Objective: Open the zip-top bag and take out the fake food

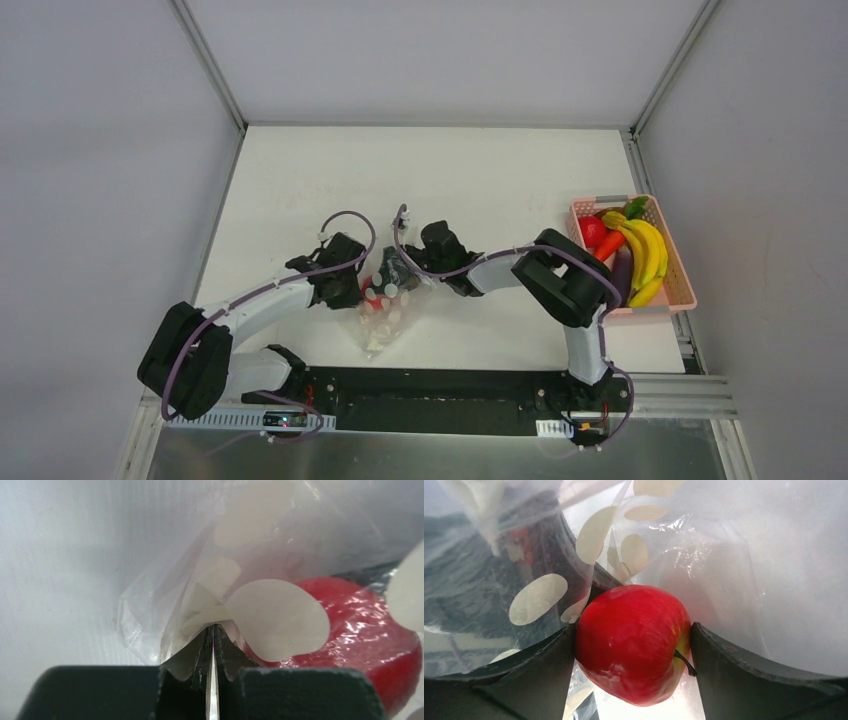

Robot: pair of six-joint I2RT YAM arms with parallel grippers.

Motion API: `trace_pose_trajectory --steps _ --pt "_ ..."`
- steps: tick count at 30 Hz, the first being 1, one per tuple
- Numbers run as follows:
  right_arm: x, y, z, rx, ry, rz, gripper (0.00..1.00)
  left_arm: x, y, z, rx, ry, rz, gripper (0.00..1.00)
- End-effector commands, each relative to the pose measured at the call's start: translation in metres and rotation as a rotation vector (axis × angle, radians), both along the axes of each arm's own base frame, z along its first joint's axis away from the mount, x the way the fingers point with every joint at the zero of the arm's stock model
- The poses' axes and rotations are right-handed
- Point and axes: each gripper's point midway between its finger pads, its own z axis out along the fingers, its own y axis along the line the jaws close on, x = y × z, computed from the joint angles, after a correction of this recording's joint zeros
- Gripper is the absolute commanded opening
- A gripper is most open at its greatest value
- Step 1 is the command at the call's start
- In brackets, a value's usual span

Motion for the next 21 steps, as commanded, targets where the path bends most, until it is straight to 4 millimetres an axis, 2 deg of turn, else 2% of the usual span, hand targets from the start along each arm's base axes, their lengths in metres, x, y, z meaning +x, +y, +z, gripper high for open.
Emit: trace_pose_trajectory --steps 1,11,18,21 --pt "0.012 -0.02 0.027 -0.002 -0.096 -0.051 0.62 -0.012 0.01 -0.023 0.048 0.071 0.03 0.06" --pt "0.038 -0.078 0.052 -0.092 -0.203 -0.224 0.59 -0.015 0.009 -0.035 0.053 0.11 0.043 0.05" --pt "0.046 -0.123 0.064 -0.255 -0.291 -0.35 0.58 -0.007 0.003 -0.029 0.043 0.095 0.034 0.03" --pt "0.049 -0.149 0.073 -0.336 -0.318 -0.431 0.58 -0.002 0.001 -0.023 0.04 0.081 0.026 0.05"
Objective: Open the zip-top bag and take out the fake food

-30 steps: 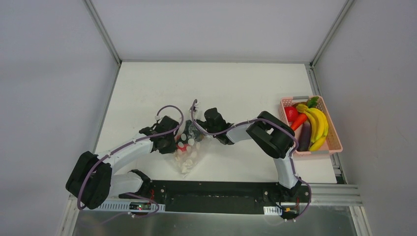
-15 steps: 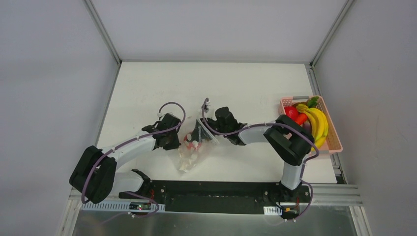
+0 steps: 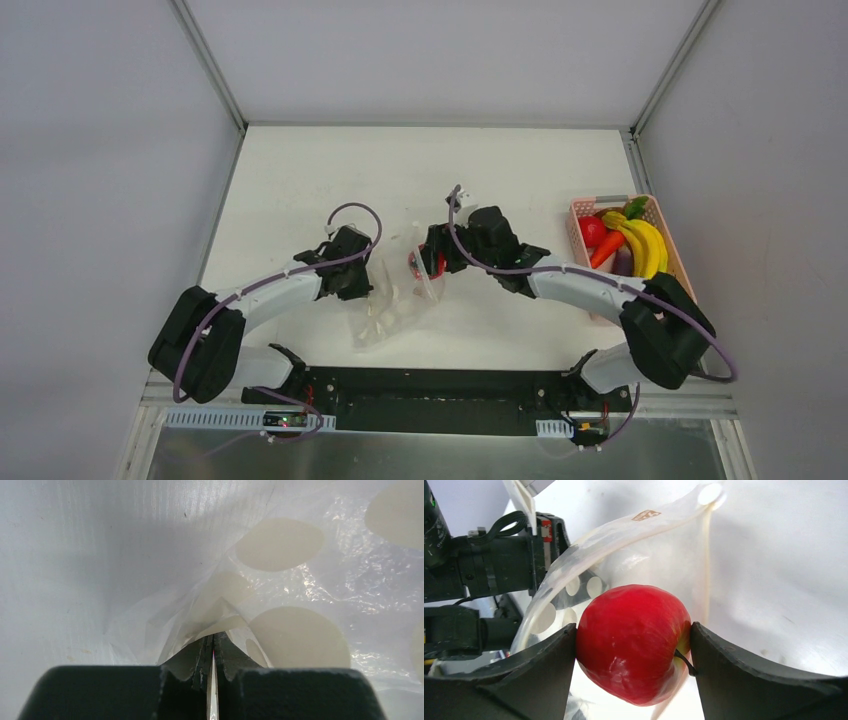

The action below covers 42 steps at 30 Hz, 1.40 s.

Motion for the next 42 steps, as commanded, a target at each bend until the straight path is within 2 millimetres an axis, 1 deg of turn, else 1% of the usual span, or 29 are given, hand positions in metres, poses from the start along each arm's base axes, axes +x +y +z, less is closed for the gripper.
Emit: trace_pose_trajectory --steps 1,2,6,10,12,13,15,18,21,23,28,31,34,36,38,40,41,42 --pt "0.009 -0.049 0.012 -0.155 -0.071 -0.156 0.58 -0.027 0.02 -0.019 0.09 0.123 -0.001 0.06" --pt "0.011 -0.06 0.021 -0.172 -0.09 -0.198 0.58 -0.024 0.019 -0.014 0.089 0.111 -0.007 0.07" --pt "0.011 -0.103 0.044 -0.255 -0.127 -0.345 0.58 -0.016 0.018 0.007 0.088 0.058 -0.017 0.13" --pt "0.01 -0.148 0.072 -0.305 -0.163 -0.515 0.58 -0.008 0.021 0.038 0.089 -0.016 -0.021 0.22" --pt "0.011 -0.179 0.084 -0.34 -0.183 -0.651 0.58 -0.006 0.025 0.057 0.093 -0.061 -0.02 0.26" --pt "0.008 -0.196 0.086 -0.37 -0.18 -0.709 0.57 -0.005 0.027 0.067 0.092 -0.087 -0.018 0.28" --pt "0.005 -0.222 0.094 -0.397 -0.19 -0.814 0.57 -0.004 0.036 0.091 0.102 -0.155 -0.005 0.33" --pt "-0.001 -0.259 0.104 -0.443 -0.212 -0.958 0.56 -0.006 0.053 0.123 0.133 -0.246 0.017 0.46" --pt "-0.008 -0.294 0.111 -0.489 -0.225 -1.092 0.55 -0.012 0.072 0.152 0.178 -0.325 0.035 0.55" --pt "-0.012 -0.313 0.114 -0.521 -0.231 -1.166 0.55 -0.018 0.086 0.169 0.212 -0.376 0.043 0.59" --pt "-0.019 -0.355 0.114 -0.588 -0.23 -1.328 0.55 -0.031 0.118 0.2 0.295 -0.496 0.063 0.72" --pt "-0.018 -0.379 0.106 -0.633 -0.194 -1.412 0.56 -0.039 0.136 0.214 0.341 -0.574 0.083 0.81" --pt "-0.015 -0.397 0.098 -0.658 -0.146 -1.475 0.57 -0.048 0.152 0.224 0.364 -0.651 0.115 0.85" --pt "-0.009 -0.405 0.091 -0.651 -0.107 -1.496 0.58 -0.052 0.161 0.225 0.379 -0.687 0.142 0.88" --pt "-0.004 -0.412 0.081 -0.625 -0.061 -1.522 0.59 -0.055 0.168 0.218 0.389 -0.708 0.171 0.9" --pt "0.002 -0.419 0.067 -0.603 -0.005 -1.548 0.62 -0.055 0.17 0.215 0.374 -0.733 0.198 0.95" --pt "0.005 -0.421 0.061 -0.585 0.022 -1.552 0.62 -0.057 0.171 0.216 0.364 -0.743 0.211 0.98" --pt "0.008 -0.423 0.054 -0.569 0.049 -1.56 0.63 -0.058 0.173 0.217 0.363 -0.748 0.226 0.99"
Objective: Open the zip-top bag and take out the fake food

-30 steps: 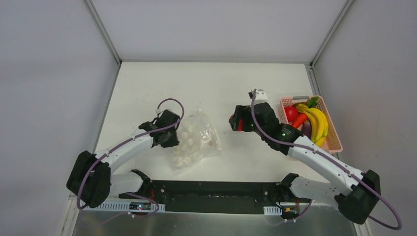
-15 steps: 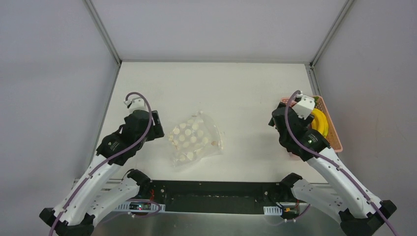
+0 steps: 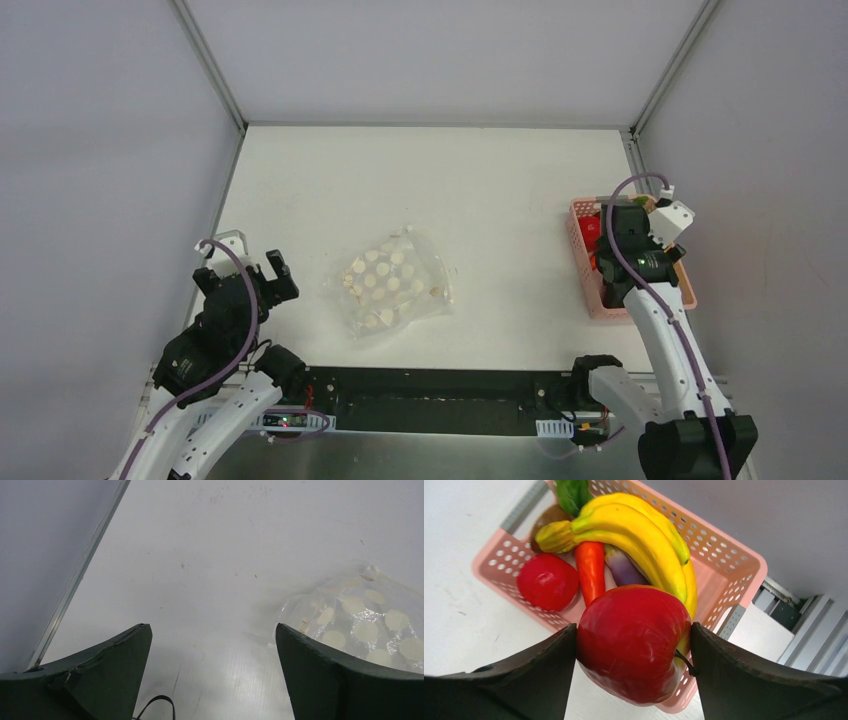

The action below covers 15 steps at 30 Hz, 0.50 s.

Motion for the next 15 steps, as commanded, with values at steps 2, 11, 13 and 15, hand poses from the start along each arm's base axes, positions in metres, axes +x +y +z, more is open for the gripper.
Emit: trace_pose_trajectory --steps 2,11,13,15 --pt "0.023 -0.005 -0.028 0.134 -0.007 -0.025 0.65 -0.002 0.019 0.003 0.044 -0.041 0.088 0.99" --pt "0.022 -0.007 -0.04 0.187 0.009 -0.054 1.0 -0.003 0.024 0.002 0.074 -0.023 0.116 0.99" --pt "0.019 -0.008 -0.034 0.182 -0.01 -0.054 1.0 -0.003 0.024 0.002 0.077 -0.021 0.115 0.99" --pt "0.015 -0.009 -0.026 0.175 -0.033 -0.055 1.0 -0.002 0.024 0.002 0.077 -0.019 0.115 0.99"
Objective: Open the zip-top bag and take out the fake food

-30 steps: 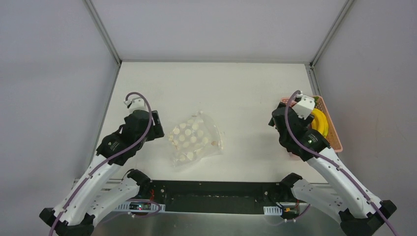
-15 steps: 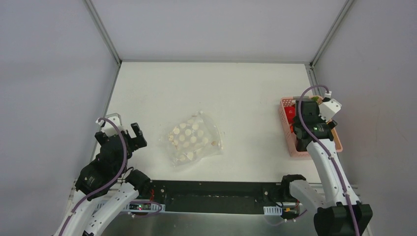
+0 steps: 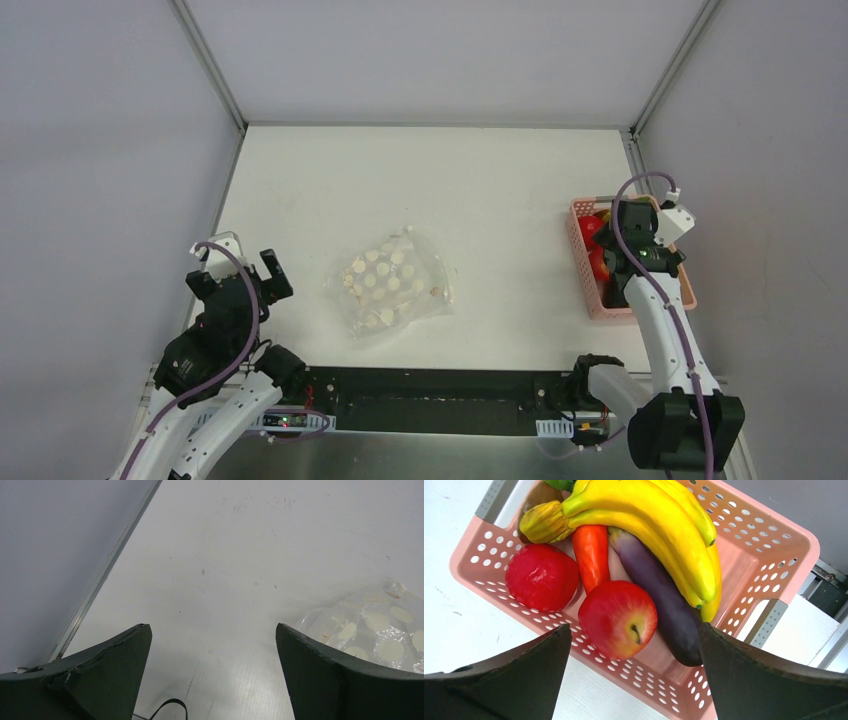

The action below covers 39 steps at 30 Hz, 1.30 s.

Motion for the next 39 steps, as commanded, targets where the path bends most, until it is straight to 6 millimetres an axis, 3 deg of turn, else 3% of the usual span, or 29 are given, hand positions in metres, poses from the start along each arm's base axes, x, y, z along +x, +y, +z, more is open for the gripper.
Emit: trace_pose_trajectory --steps 1,7,13,18,21,26,35,39 --pt "-0.005 -0.002 0.023 0.001 -0.096 -0.017 1.0 0.002 0.004 0.004 0.023 0.001 0.021 0.99" --pt "-0.021 -0.009 0.079 -0.05 -0.264 -0.023 1.0 0.0 0.008 0.006 0.025 -0.014 0.046 0.99" --pt "-0.057 -0.016 0.146 -0.157 -0.49 -0.019 1.0 -0.006 0.017 0.012 0.022 -0.054 0.082 0.99" --pt "-0.088 -0.023 0.174 -0.245 -0.631 -0.029 1.0 -0.014 0.027 0.02 -0.009 -0.139 0.109 0.99" --pt "-0.102 -0.023 0.179 -0.292 -0.705 0.003 1.0 -0.02 0.031 0.023 -0.049 -0.203 0.114 0.99" --pt "-0.11 -0.02 0.172 -0.333 -0.758 0.055 1.0 -0.027 0.036 0.029 -0.114 -0.319 0.109 0.99" --pt "-0.1 -0.009 0.145 -0.293 -0.784 0.112 1.0 -0.039 0.043 0.031 -0.199 -0.453 0.12 0.99" --pt "-0.099 -0.007 0.142 -0.29 -0.798 0.124 1.0 -0.039 0.045 0.03 -0.21 -0.476 0.131 0.99"
